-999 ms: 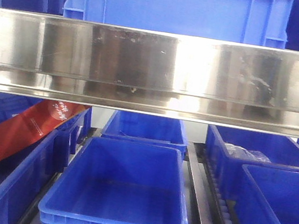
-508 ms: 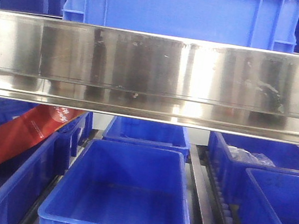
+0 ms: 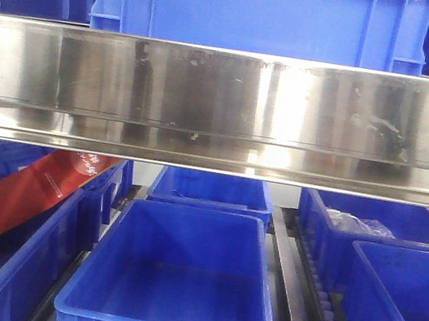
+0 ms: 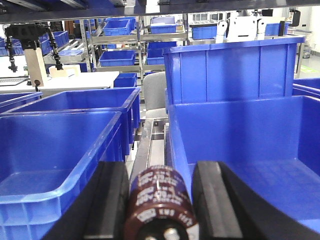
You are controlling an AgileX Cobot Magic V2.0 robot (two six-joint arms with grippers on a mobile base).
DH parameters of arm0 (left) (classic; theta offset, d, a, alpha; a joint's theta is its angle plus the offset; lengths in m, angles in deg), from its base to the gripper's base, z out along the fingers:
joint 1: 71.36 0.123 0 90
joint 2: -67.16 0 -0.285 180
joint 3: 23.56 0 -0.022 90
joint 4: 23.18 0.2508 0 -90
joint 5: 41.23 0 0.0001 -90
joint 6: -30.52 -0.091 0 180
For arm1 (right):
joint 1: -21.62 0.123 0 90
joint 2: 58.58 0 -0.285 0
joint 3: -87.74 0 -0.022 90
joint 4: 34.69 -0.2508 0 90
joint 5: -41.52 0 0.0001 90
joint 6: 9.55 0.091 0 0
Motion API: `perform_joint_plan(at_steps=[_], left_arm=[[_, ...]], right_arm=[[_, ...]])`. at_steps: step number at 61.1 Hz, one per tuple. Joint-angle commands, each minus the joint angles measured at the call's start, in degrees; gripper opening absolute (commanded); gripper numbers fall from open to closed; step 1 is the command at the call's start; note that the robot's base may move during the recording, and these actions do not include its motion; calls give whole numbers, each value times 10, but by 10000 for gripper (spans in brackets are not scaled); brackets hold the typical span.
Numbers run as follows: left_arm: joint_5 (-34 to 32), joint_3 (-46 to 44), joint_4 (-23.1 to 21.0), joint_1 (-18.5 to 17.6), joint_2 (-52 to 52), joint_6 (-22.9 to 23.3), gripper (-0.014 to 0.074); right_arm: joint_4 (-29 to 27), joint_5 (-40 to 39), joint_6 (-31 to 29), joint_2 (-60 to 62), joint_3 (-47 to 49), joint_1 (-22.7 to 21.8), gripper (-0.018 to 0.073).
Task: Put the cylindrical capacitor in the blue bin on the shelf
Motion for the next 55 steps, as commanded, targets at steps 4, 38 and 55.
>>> perform_joint_plan(at_steps=[4, 38, 55], left_arm=[[12, -31, 21, 0, -17, -2, -111], [27, -381, 88, -215, -410, -2, -111], [26, -441, 63, -215, -521, -2, -111]], right_arm=[[3, -35, -1, -15, 30, 19, -162], [24, -89, -1, -296, 240, 192, -162], [24, -83, -1, -420, 308, 213, -162]])
